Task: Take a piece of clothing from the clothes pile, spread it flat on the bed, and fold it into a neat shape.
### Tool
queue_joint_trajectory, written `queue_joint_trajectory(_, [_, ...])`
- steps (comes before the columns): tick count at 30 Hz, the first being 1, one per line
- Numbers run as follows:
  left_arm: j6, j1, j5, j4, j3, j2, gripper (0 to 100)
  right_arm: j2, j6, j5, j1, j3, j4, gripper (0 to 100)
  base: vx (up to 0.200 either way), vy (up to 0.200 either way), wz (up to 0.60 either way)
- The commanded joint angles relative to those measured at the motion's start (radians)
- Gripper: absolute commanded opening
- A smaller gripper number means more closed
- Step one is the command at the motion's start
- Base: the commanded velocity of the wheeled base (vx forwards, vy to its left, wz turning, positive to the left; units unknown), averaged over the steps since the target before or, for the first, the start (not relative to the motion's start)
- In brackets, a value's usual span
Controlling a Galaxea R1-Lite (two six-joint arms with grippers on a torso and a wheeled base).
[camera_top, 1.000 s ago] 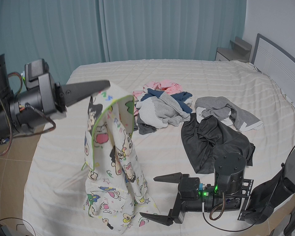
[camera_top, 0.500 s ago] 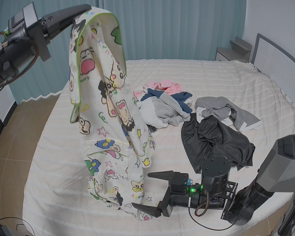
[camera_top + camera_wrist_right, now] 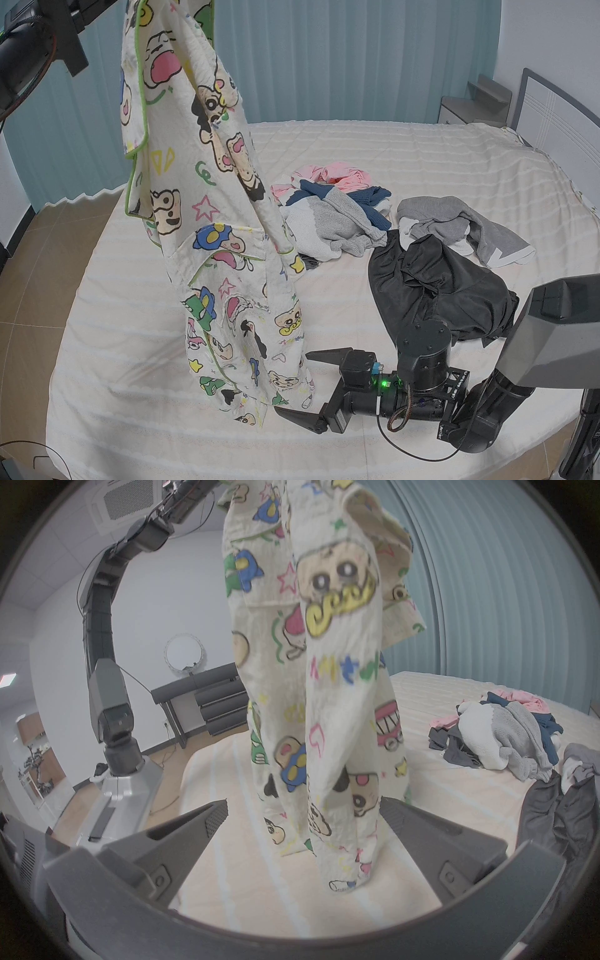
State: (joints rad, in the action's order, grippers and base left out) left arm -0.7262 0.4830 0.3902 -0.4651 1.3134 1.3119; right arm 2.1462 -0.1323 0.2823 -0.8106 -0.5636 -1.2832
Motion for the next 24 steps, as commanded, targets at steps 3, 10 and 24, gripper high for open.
queue_joint_trajectory(3, [-0.001,0.019,-0.001,0.005,0.023,-0.023,0,0.050,-0.075,0.000,0.057,-0.021,-0.001,100,0.000,0.000,0.00])
queue_joint_trajectory(10, [-0.002,0.059,0.001,0.040,0.024,-0.062,0,0.090,-0.115,0.011,0.108,-0.079,-0.001,100,0.000,0.000,0.00])
queue_joint_trajectory(24, [-0.061,0.083,0.001,0.036,0.036,-0.097,0,0.189,-0.127,0.163,0.119,-0.124,-0.005,100,0.000,0.000,0.00])
